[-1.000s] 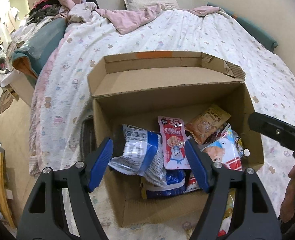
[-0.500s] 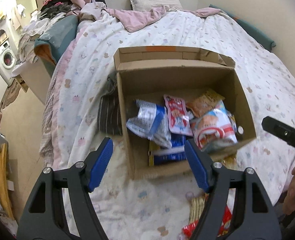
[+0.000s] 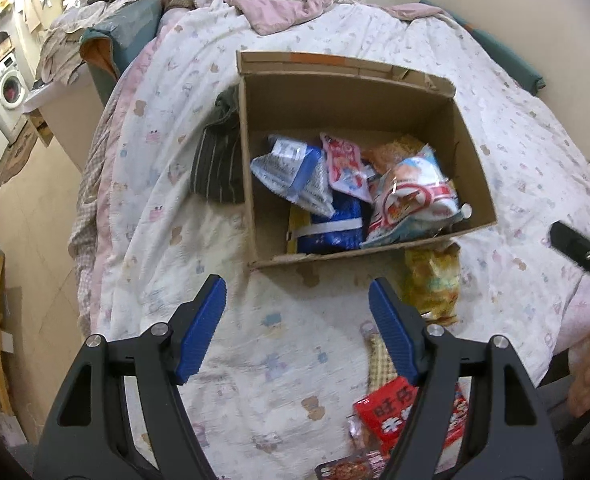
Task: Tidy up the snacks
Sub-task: 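Withdraw both open tools toward the snacks on the duvet, then grasp the dark beef-jerky packet with left tool while right tool grasps the red milk-candy bag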
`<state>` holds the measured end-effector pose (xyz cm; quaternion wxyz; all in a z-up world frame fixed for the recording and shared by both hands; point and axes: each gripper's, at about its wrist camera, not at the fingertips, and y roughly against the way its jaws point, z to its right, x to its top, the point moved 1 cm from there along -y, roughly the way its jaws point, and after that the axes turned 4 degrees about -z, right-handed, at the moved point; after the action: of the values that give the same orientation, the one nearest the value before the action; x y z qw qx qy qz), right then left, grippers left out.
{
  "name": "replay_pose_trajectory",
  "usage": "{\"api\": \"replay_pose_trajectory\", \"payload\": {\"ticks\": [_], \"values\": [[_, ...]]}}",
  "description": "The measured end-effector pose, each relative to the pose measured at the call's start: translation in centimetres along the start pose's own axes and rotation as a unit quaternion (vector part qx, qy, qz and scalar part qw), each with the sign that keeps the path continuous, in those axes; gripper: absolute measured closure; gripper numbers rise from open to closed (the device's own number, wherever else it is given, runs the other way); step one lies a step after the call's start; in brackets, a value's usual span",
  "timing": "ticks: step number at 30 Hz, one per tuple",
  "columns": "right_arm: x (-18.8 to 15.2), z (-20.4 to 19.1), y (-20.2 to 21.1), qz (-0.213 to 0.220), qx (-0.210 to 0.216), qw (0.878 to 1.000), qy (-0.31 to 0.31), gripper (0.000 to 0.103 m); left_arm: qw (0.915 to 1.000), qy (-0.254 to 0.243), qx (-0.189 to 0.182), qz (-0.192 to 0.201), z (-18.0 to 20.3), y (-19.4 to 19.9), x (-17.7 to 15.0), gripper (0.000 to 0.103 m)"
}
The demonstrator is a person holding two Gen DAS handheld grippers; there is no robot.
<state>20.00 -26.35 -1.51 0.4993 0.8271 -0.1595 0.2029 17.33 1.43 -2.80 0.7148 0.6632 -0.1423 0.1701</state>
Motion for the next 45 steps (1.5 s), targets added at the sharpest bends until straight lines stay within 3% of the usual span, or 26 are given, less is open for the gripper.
{"api": "replay_pose_trajectory", "payload": {"ticks": [5, 9, 11, 13, 18, 24, 26, 30, 33, 34, 35, 36, 37, 38, 41, 45], "values": [[-0.2, 1.1, 1.3, 0.009, -0.011, 1.000, 0.016, 0.018, 0.9997, -0.010, 0.005, -0.023, 0.0, -1.0, -1.1, 0.032], [-0.1, 2.6, 1.7, 0.007, -0.014, 1.000, -0.002, 0.018, 0.9964, -0.058, 0.025, -0.056, 1.6, -2.2, -2.8, 0.032], [-0.1, 3.2, 2.0, 0.009, -0.016, 1.000, -0.009, 0.018, 0.9933, -0.063, -0.017, -0.096, 2.3, -3.1, -3.9, 0.032], [-0.1, 3.7, 2.0, 0.008, -0.018, 1.000, -0.017, 0.018, 0.9848, -0.059, -0.056, -0.154, 3.1, -4.5, -5.4, 0.032], [0.0, 4.2, 1.8, 0.005, -0.021, 1.000, -0.023, 0.018, 0.9675, -0.025, -0.070, -0.242, 3.0, -6.4, -9.6, 0.032], [0.2, 4.2, 1.6, 0.000, -0.021, 0.999, -0.024, 0.018, 0.9489, -0.122, -0.059, -0.285, 5.5, -7.6, -12.9, 0.031], [0.3, 4.1, 1.4, -0.002, -0.018, 0.999, -0.027, 0.018, 0.9395, -0.139, -0.065, -0.306, 6.3, -8.5, -13.9, 0.022], [0.4, 3.8, 1.2, -0.001, -0.010, 0.999, -0.031, 0.018, 0.9424, -0.160, -0.052, -0.289, 7.0, -9.0, -14.4, 0.021], [0.5, 3.5, 1.2, -0.001, -0.010, 1.000, -0.028, 0.018, 0.9422, -0.186, -0.045, -0.275, 7.8, -8.5, -14.7, 0.033], [0.5, 3.5, 1.2, -0.001, -0.010, 1.000, -0.027, 0.018, 0.9410, -0.187, -0.052, -0.277, 8.0, -8.3, -14.8, 0.048], [0.5, 3.5, 1.2, -0.001, -0.010, 1.000, -0.027, 0.018, 0.9398, -0.191, -0.058, -0.278, 8.1, -8.0, -14.8, 0.056], [0.5, 3.5, 1.2, -0.001, -0.010, 1.000, -0.028, 0.018, 0.9424, -0.189, -0.060, -0.270, 8.1, -7.5, -14.5, 0.064], [0.5, 3.5, 1.2, -0.002, -0.010, 0.999, -0.030, 0.018, 0.9449, -0.185, -0.062, -0.263, 7.8, -7.0, -14.0, 0.083], [0.5, 3.6, 1.3, -0.002, -0.010, 0.999, -0.033, 0.018, 0.9478, -0.178, -0.061, -0.257, 7.5, -6.8, -13.6, 0.093], [0.6, 4.0, 1.4, -0.001, -0.006, 0.999, -0.043, 0.018, 0.9582, -0.139, -0.041, -0.247, 5.3, -7.0, -12.1, 0.099], [0.7, 4.1, 1.3, -0.003, -0.004, 0.999, -0.045, 0.018, 0.9599, -0.097, -0.083, -0.249, 3.9, -6.6, -11.0, 0.101]]}}
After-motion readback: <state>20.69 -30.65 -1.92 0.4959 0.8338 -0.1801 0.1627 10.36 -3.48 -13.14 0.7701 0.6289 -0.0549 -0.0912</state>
